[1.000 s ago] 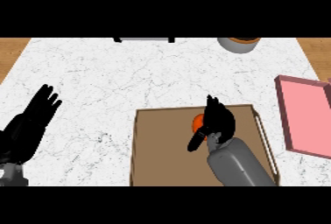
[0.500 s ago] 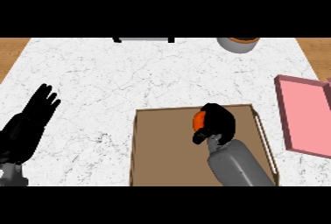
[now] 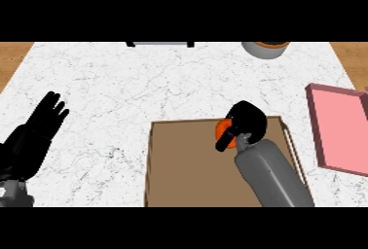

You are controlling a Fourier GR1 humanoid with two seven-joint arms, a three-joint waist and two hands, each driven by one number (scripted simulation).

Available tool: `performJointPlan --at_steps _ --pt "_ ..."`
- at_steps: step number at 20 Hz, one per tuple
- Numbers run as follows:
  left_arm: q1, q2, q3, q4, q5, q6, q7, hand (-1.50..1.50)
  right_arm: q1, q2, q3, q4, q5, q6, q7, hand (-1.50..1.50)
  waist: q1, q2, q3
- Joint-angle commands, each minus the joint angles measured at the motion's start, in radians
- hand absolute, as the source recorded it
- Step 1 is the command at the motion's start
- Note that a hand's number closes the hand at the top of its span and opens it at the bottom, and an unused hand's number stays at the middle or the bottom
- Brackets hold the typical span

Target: Pick the squash from the tray and place it in the cardboard box

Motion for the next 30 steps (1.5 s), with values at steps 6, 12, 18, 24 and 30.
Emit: performJointPlan --at_steps 6,12,18,24,30 --pt "-0.052 -0.013 -0.021 -0.028 -0.017 0.017 0.053 0.00 -0.286 -0.152 -0.282 0.534 -0.026 -0.142 -0.176 1.50 0.038 0.014 0.002" --pt "-0.009 -0.013 0.009 0.012 -0.019 -0.032 -0.011 0.00 -0.438 -0.202 -0.284 0.691 0.048 -0.193 -0.195 1.50 0.020 0.007 0.000" --pt "-0.010 -0.007 0.037 0.006 -0.014 -0.024 0.010 0.00 -0.541 -0.176 -0.216 0.623 0.138 -0.221 -0.121 1.50 0.006 -0.001 0.000" --pt "0.026 -0.024 0.024 0.010 -0.031 -0.034 -0.016 0.00 -0.691 -0.193 -0.176 0.573 0.249 -0.235 0.031 1.50 0.003 -0.004 -0.001" --pt "-0.022 -0.018 0.047 0.078 -0.025 -0.054 -0.039 0.00 -0.745 -0.271 -0.182 0.522 0.350 -0.218 0.168 1.50 -0.014 -0.004 -0.001"
